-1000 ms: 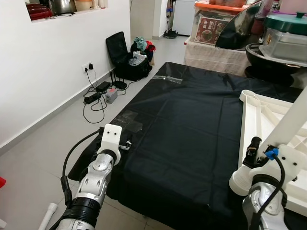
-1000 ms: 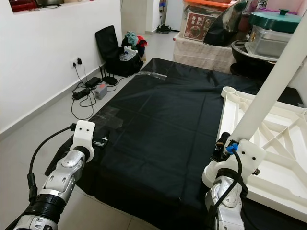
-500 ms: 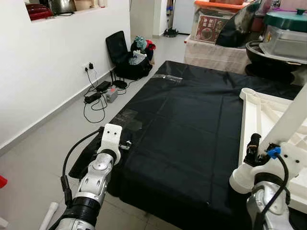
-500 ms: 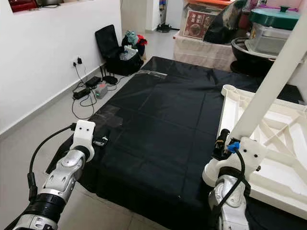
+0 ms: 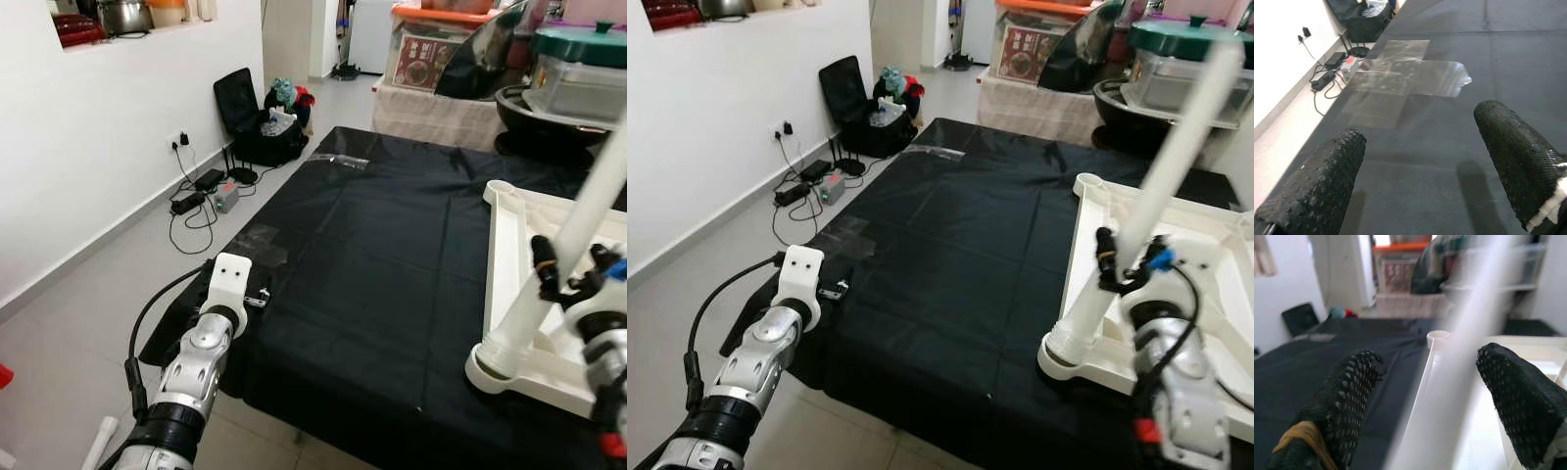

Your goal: Building children table

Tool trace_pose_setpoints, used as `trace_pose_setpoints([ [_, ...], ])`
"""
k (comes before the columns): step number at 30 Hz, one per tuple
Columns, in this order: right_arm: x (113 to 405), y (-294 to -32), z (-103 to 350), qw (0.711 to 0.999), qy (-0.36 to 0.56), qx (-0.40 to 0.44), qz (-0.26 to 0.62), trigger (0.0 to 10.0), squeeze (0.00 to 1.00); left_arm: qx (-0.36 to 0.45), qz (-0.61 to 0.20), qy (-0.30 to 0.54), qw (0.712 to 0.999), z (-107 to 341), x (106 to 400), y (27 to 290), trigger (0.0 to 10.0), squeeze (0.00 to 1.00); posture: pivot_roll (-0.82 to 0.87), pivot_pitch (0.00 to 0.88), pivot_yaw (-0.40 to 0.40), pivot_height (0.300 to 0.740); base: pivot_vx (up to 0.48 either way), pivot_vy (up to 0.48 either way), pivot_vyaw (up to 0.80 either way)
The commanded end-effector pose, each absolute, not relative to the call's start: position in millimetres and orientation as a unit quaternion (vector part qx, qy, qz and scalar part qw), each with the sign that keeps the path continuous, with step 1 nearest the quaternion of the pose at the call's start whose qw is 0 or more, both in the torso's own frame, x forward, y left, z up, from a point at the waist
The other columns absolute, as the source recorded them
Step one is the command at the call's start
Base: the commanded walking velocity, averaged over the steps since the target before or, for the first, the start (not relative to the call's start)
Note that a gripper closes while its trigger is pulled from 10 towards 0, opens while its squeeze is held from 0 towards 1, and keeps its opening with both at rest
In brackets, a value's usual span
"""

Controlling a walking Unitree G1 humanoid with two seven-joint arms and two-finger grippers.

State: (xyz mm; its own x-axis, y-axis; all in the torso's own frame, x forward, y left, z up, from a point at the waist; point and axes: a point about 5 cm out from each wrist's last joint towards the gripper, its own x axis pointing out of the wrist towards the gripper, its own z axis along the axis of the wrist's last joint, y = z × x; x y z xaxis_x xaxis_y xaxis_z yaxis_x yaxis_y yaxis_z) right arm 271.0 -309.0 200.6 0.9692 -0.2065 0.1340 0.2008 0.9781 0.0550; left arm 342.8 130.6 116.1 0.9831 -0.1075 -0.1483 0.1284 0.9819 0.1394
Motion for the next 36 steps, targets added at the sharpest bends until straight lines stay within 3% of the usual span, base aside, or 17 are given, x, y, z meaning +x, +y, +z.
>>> trace_pose_setpoints([
  [1,272,-310,196,0.994,-0.058,0.033,-0.092,10.0,0.0,0.08,-0.06,0.074,0.992,114,343,133,10.0,0.0,0.0,0.0,-0.039,0.74,0.0,0.0,0.0],
  [4,274,-313,199,0.994,-0.06,0.029,-0.081,9.8,0.0,0.081,-0.06,0.074,0.992,114,343,133,10.0,0.0,0.01,0.0,-0.041,0.74,0.0,0.0,0.0],
  [5,274,-312,195,0.996,-0.047,0.026,-0.078,5.0,0.0,0.082,-0.06,0.075,0.992,113,342,134,10.0,0.0,0.01,0.0,-0.042,0.74,0.0,0.0,0.0],
  [7,275,-310,188,0.996,-0.028,0.02,-0.076,4.4,0.0,0.084,-0.06,0.076,0.992,113,342,134,10.0,0.0,0.01,0.0,-0.042,0.74,0.0,0.0,0.0],
  [9,275,-310,188,0.996,-0.028,0.02,-0.076,4.4,0.0,0.084,-0.06,0.076,0.992,113,342,134,10.0,0.0,0.01,0.0,-0.042,0.74,0.0,0.0,0.0],
  [10,277,-297,180,0.997,0.009,0.02,-0.074,9.7,0.0,0.093,-0.055,0.083,0.991,112,343,138,10.0,0.0,0.01,0.0,-0.042,0.74,0.0,0.0,0.0],
  [17,287,-265,188,0.999,-0.008,0.027,-0.042,10.0,0.0,0.089,-0.046,0.082,0.992,113,345,142,10.0,0.0,0.01,0.0,-0.045,0.74,0.0,0.0,0.0],
  [22,289,-261,185,0.999,-0.008,0.008,-0.05,10.0,0.0,0.088,-0.047,0.081,0.992,113,344,140,10.0,0.0,0.01,0.0,-0.045,0.74,0.0,0.0,0.0],
  [23,289,-261,186,0.998,-0.018,0.0,-0.058,10.0,1.0,0.088,-0.048,0.081,0.992,113,344,140,10.0,0.0,0.01,0.0,-0.048,0.74,0.0,0.0,0.0],
  [34,290,-252,195,0.995,-0.057,-0.031,-0.072,10.0,1.0,0.086,-0.051,0.074,0.992,115,344,138,10.0,0.0,0.01,0.0,-0.054,0.74,0.0,0.0,0.0],
  [36,289,-237,187,0.995,-0.056,-0.02,-0.075,10.0,1.0,0.089,-0.059,0.054,0.993,119,343,136,10.0,0.0,0.02,0.0,-0.06,0.74,0.0,-0.232,0.0],
])
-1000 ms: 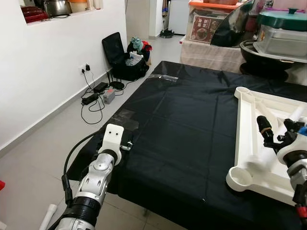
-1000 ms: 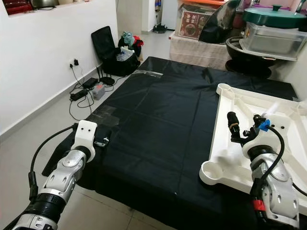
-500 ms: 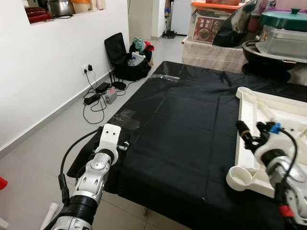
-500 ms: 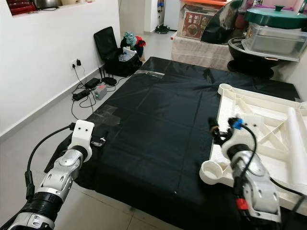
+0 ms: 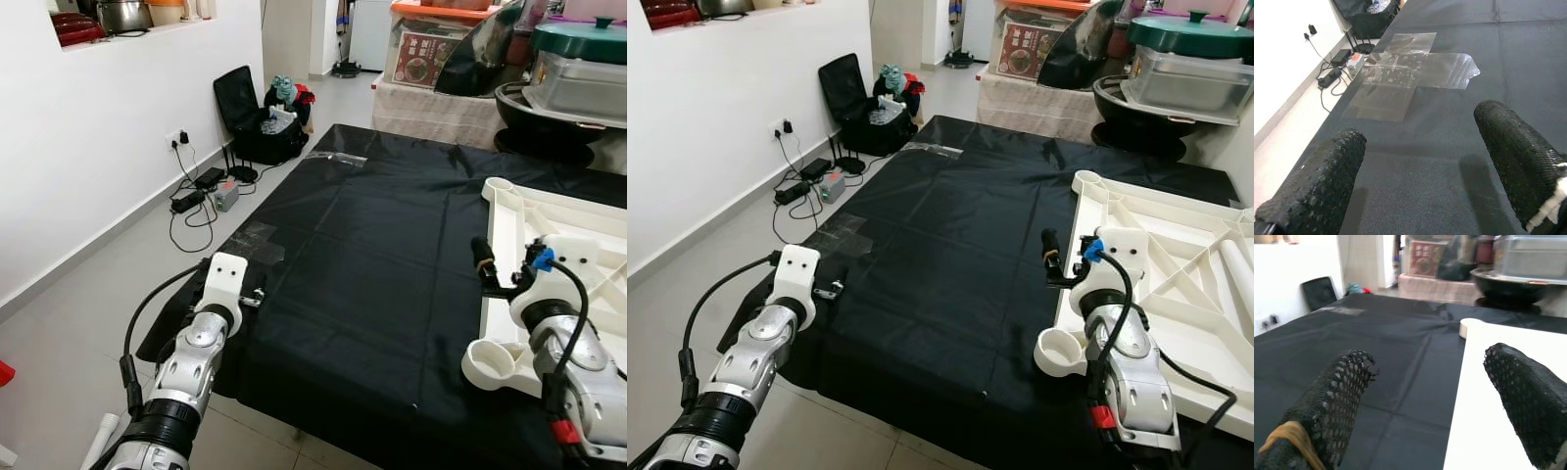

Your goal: Building children table

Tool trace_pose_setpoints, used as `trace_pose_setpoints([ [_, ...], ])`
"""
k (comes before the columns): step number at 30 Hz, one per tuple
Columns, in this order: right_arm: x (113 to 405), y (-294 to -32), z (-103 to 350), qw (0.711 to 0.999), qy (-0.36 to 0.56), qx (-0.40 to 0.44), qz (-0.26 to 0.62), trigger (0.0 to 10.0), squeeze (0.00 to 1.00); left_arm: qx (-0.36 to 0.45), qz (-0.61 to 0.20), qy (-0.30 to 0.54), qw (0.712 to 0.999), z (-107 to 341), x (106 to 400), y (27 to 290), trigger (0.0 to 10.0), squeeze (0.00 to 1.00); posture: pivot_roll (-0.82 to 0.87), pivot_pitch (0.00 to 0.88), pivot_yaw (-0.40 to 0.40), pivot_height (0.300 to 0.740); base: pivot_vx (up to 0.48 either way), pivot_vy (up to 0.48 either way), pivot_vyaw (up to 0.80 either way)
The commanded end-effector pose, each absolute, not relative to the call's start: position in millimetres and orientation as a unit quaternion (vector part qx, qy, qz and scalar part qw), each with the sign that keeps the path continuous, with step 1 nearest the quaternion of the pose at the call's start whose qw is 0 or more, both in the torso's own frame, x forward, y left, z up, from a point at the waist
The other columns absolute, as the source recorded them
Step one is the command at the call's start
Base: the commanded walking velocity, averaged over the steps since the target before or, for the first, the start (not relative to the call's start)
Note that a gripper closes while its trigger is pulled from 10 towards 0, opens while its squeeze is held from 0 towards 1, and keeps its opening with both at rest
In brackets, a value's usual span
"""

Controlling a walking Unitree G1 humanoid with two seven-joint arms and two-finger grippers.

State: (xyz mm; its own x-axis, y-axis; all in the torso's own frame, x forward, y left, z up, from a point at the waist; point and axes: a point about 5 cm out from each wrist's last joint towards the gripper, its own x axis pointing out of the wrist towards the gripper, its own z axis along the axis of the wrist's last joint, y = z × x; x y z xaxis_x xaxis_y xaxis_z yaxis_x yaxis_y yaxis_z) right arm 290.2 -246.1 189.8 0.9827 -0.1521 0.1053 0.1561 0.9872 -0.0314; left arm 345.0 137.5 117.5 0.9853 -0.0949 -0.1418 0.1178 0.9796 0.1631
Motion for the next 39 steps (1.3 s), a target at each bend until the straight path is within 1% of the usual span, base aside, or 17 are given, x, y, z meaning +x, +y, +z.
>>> trace_pose_setpoints([
  [1,289,-237,187,0.995,-0.056,-0.02,-0.075,10.0,1.0,0.089,-0.059,0.054,0.993,119,343,136,10.0,0.0,0.02,0.0,-0.06,0.74,0.0,-0.465,0.0],
  [2,288,-230,184,0.996,-0.054,-0.011,-0.077,10.0,1.0,0.091,-0.062,0.047,0.993,121,343,135,10.0,0.0,0.02,0.0,-0.06,0.74,0.0,-0.472,0.0],
  [4,288,-230,184,0.996,-0.054,-0.011,-0.077,10.0,1.0,0.091,-0.062,0.047,0.993,121,343,135,10.0,0.0,0.02,0.0,-0.06,0.74,0.0,-0.472,0.0],
  [6,288,-215,177,0.996,-0.05,-0.006,-0.073,10.0,1.0,0.093,-0.07,0.043,0.992,120,342,131,10.0,0.0,0.02,0.0,-0.064,0.74,0.0,-0.472,0.0],
  [8,289,-208,174,0.996,-0.045,-0.008,-0.071,10.0,1.0,0.094,-0.074,0.041,0.992,118,341,129,10.0,0.0,0.02,0.0,-0.068,0.74,0.0,-0.472,0.0],
  [13,293,-203,170,0.996,-0.038,-0.019,-0.079,10.0,1.0,0.093,-0.074,0.04,0.992,117,340,128,10.0,0.0,0.02,0.0,-0.072,0.74,0.0,-0.472,0.0],
  [19,294,-202,169,0.995,-0.037,-0.024,-0.085,10.0,1.0,0.092,-0.075,0.038,0.992,116,339,127,10.0,0.0,0.02,0.0,-0.077,0.74,0.0,-0.472,0.0],
  [23,296,-202,168,0.994,-0.032,-0.033,-0.095,10.0,1.0,0.085,-0.076,0.029,0.993,117,339,126,10.0,0.0,0.02,0.0,-0.081,0.74,0.0,-0.304,0.0],
  [24,297,-203,168,0.994,-0.029,-0.038,-0.098,10.0,0.0,0.076,-0.077,0.02,0.994,120,339,125,10.0,0.0,0.02,0.0,-0.082,0.74,0.0,0.0,0.0],
  [26,299,-204,169,0.994,-0.029,-0.043,-0.101,10.0,0.0,0.063,-0.081,0.003,0.995,124,338,124,10.0,0.0,0.02,0.0,-0.084,0.74,0.0,0.0,0.0],
  [32,301,-204,170,0.993,-0.029,-0.049,-0.102,10.0,0.0,0.062,-0.075,-0.002,0.995,125,338,124,10.0,0.0,0.02,0.0,-0.085,0.74,0.0,0.0,0.0],
  [34,302,-203,171,0.993,-0.029,-0.053,-0.102,10.0,0.0,0.056,-0.066,-0.011,0.996,128,339,126,10.0,0.03,0.02,0.0,-0.083,0.74,0.0,0.0,0.0],
  [36,302,-203,171,0.993,-0.029,-0.053,-0.102,10.0,0.0,0.056,-0.066,-0.011,0.996,128,339,126,10.0,0.03,0.02,0.0,-0.083,0.74,0.0,0.0,0.0],
  [37,303,-203,172,0.993,-0.03,-0.054,-0.102,10.0,0.0,0.053,-0.062,-0.018,0.996,130,340,128,10.0,0.05,0.02,0.0,-0.075,0.74,0.0,0.0,0.0],
  [39,303,-203,173,0.992,-0.033,-0.06,-0.102,10.0,0.0,0.052,-0.061,-0.022,0.997,132,340,129,10.0,0.05,0.02,0.0,-0.067,0.74,0.0,0.0,0.0],
])
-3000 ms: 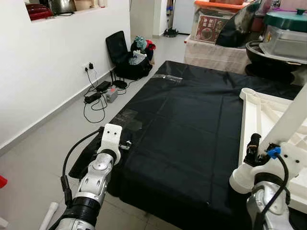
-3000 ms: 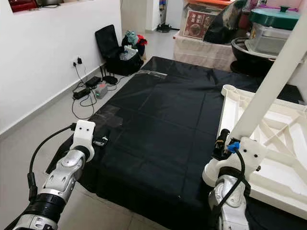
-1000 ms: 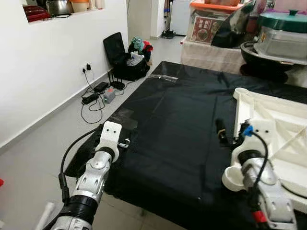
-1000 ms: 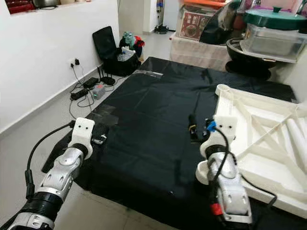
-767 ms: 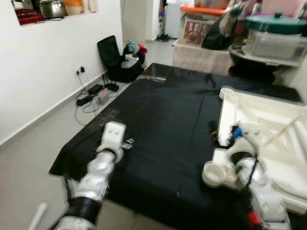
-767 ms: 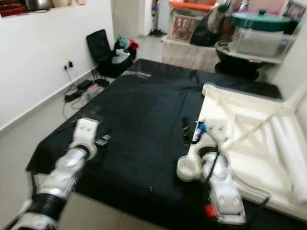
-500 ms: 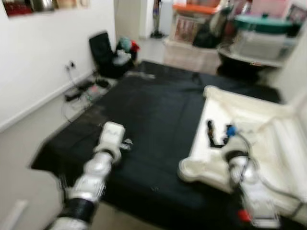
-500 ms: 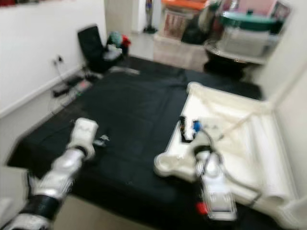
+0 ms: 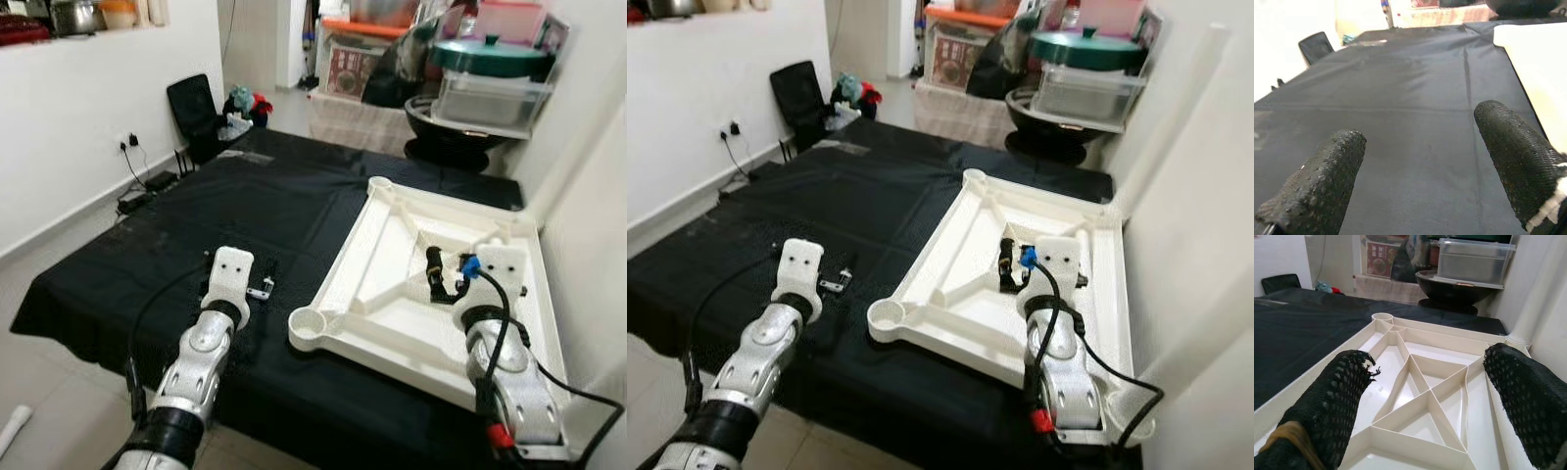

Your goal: Building children table

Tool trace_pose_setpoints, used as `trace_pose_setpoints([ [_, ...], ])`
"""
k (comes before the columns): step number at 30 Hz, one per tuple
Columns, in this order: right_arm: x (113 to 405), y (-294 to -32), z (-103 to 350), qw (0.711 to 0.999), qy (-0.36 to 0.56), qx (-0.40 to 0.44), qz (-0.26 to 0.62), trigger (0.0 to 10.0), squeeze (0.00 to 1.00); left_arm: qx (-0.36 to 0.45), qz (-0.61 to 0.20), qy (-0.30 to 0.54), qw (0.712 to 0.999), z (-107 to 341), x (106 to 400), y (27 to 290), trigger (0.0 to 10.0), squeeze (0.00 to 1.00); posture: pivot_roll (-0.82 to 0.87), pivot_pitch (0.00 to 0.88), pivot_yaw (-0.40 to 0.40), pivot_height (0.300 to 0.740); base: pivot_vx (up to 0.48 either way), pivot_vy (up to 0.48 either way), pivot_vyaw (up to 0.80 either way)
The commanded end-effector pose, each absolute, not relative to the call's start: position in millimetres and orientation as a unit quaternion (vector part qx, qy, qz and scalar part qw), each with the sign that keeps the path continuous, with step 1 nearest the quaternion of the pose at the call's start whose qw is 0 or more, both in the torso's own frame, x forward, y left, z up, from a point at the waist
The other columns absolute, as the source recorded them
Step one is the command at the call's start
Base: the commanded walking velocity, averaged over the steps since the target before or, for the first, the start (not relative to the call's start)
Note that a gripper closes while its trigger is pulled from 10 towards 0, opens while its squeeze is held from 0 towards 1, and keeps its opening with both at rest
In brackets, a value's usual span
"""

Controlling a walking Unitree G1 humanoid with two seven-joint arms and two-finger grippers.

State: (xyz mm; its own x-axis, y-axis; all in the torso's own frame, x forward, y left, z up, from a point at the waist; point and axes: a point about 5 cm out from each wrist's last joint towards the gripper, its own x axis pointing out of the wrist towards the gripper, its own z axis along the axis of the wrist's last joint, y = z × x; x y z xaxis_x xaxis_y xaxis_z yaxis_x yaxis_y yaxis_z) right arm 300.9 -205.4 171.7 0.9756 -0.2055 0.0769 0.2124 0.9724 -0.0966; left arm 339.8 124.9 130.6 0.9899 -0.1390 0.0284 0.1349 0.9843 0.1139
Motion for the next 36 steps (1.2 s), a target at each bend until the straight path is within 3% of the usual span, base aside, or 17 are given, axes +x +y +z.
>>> trace_pose_setpoints([
  [1,303,-203,173,0.992,-0.033,-0.06,-0.102,10.0,0.0,0.052,-0.061,-0.022,0.997,132,340,129,10.0,0.05,0.02,0.0,-0.067,0.74,0.0,0.0,0.0],
  [4,300,-206,179,0.99,-0.053,-0.09,-0.097,10.0,0.0,0.057,-0.062,-0.023,0.996,133,340,133,10.0,0.04,0.01,0.0,-0.059,0.74,0.0,0.0,0.0],
  [7,286,-202,191,0.989,-0.078,-0.125,0.03,10.0,0.0,0.062,-0.067,-0.015,0.996,130,339,133,10.0,0.02,0.0,0.0,-0.051,0.74,0.0,0.0,0.0],
  [11,277,-205,195,0.984,-0.066,-0.14,0.089,10.0,0.0,0.063,-0.069,-0.013,0.996,130,339,132,10.0,0.02,-0.02,0.0,-0.044,0.74,0.0,0.0,0.0],
  [13,277,-205,195,0.984,-0.066,-0.14,0.089,10.0,0.0,0.063,-0.069,-0.013,0.996,130,339,132,10.0,0.02,-0.02,0.0,-0.044,0.74,0.0,0.0,0.0],
  [14,281,-226,195,0.983,-0.023,-0.169,0.062,10.0,0.0,0.066,-0.071,-0.011,0.995,130,339,131,10.0,0.01,-0.02,0.0,-0.048,0.74,0.0,0.0,0.0],
  [15,281,-226,195,0.983,-0.023,-0.169,0.062,10.0,0.0,0.066,-0.071,-0.011,0.995,130,339,131,10.0,0.01,-0.02,0.0,-0.048,0.74,0.0,0.0,0.0],
  [16,288,-248,200,0.985,0.008,-0.173,0.013,10.0,0.0,0.068,-0.072,-0.009,0.995,129,339,130,10.0,0.01,-0.02,0.0,-0.057,0.74,0.0,0.0,0.0],
  [21,292,-264,204,0.985,0.029,-0.17,-0.023,10.0,0.0,0.07,-0.073,-0.007,0.995,129,339,130,10.0,0.01,-0.02,0.0,-0.058,0.74,0.0,0.0,0.0],
  [22,305,-276,210,0.991,0.045,-0.094,-0.086,10.0,0.0,0.075,-0.07,-0.004,0.995,129,340,131,10.0,0.0,0.0,0.0,-0.078,0.74,0.0,0.0,0.0],
  [23,305,-276,210,0.991,0.045,-0.094,-0.086,10.0,0.0,0.075,-0.07,-0.004,0.995,129,340,131,10.0,0.0,0.0,0.0,-0.078,0.74,0.0,0.0,0.0],
  [24,318,-277,211,0.991,0.066,-0.006,-0.12,10.0,0.0,0.08,-0.067,-0.001,0.995,129,340,133,10.0,0.0,0.01,0.0,-0.085,0.74,0.0,0.0,0.0],
  [25,318,-277,211,0.991,0.066,-0.006,-0.12,10.0,0.0,0.08,-0.067,-0.001,0.995,129,340,133,10.0,0.0,0.01,0.0,-0.085,0.74,0.0,0.0,0.0],
  [27,337,-260,206,0.981,0.129,0.093,-0.111,10.0,0.0,0.089,-0.062,0.007,0.994,128,342,135,10.0,0.0,0.01,0.0,-0.094,0.74,0.0,0.0,0.0],
  [36,351,-243,207,0.974,0.204,0.092,-0.035,10.0,0.0,0.094,-0.063,0.011,0.993,129,345,134,10.0,0.0,-0.01,0.0,-0.11,0.74,0.0,0.0,0.0],
])
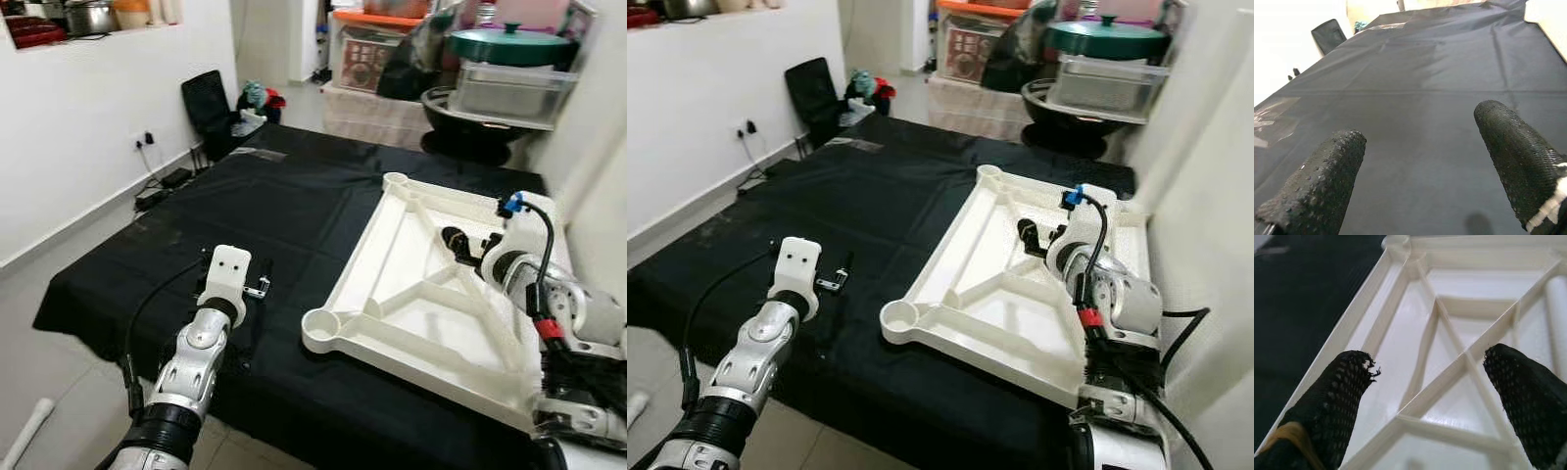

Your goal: Building children table

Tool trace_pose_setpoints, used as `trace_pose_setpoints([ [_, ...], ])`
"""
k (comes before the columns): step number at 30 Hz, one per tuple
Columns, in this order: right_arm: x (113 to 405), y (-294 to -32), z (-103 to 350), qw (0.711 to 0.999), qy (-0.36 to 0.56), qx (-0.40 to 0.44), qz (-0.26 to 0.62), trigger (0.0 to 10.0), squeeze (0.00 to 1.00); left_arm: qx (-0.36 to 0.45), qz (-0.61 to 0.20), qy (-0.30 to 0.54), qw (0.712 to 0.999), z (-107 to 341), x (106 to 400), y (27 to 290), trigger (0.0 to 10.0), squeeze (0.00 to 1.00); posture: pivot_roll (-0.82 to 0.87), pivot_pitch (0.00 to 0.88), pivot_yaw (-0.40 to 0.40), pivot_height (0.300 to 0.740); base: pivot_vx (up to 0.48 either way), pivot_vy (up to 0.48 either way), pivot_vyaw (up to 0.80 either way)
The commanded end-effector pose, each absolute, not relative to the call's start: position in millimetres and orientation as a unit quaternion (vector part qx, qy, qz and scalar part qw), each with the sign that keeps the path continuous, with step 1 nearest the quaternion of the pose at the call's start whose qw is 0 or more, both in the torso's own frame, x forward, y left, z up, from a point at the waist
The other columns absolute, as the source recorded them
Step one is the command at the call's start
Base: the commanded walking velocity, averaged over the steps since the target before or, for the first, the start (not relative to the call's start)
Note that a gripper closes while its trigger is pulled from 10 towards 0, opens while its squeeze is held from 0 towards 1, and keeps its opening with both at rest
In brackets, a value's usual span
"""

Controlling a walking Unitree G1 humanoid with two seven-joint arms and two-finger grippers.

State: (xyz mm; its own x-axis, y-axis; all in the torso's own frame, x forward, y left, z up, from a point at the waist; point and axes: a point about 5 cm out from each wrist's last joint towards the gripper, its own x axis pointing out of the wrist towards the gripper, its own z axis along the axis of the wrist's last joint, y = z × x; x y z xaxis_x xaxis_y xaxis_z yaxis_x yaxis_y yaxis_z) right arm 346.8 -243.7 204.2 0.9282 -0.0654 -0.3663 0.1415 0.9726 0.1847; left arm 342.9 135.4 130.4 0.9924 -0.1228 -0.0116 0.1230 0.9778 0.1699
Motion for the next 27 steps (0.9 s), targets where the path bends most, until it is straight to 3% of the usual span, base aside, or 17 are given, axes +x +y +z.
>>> trace_pose_setpoints([
  [1,356,-258,205,0.971,0.23,0.039,-0.05,10.0,0.0,0.096,-0.064,0.009,0.993,131,346,133,10.0,0.0,-0.01,0.0,-0.122,0.74,0.0,0.0,0.0],
  [4,359,-271,204,0.966,0.248,-0.001,-0.066,10.0,0.0,0.096,-0.064,0.008,0.993,132,347,132,10.0,0.0,0.0,0.0,-0.126,0.74,0.0,0.0,0.0],
  [6,358,-300,207,0.958,0.254,-0.065,-0.118,10.0,0.0,0.097,-0.059,0.002,0.994,135,349,134,10.0,0.0,0.0,0.0,-0.141,0.74,0.0,0.0,0.0],
  [11,356,-317,217,0.949,0.255,-0.122,-0.14,10.0,0.0,0.099,-0.049,-0.001,0.994,137,349,138,10.0,0.0,-0.01,0.0,-0.144,0.74,0.0,0.0,0.0],
  [27,319,-344,173,0.899,0.416,-0.037,-0.133,10.0,0.0,0.097,-0.053,0.005,0.994,134,348,133,10.0,0.0,-0.04,0.0,-0.152,0.74,0.0,0.0,0.0],
])
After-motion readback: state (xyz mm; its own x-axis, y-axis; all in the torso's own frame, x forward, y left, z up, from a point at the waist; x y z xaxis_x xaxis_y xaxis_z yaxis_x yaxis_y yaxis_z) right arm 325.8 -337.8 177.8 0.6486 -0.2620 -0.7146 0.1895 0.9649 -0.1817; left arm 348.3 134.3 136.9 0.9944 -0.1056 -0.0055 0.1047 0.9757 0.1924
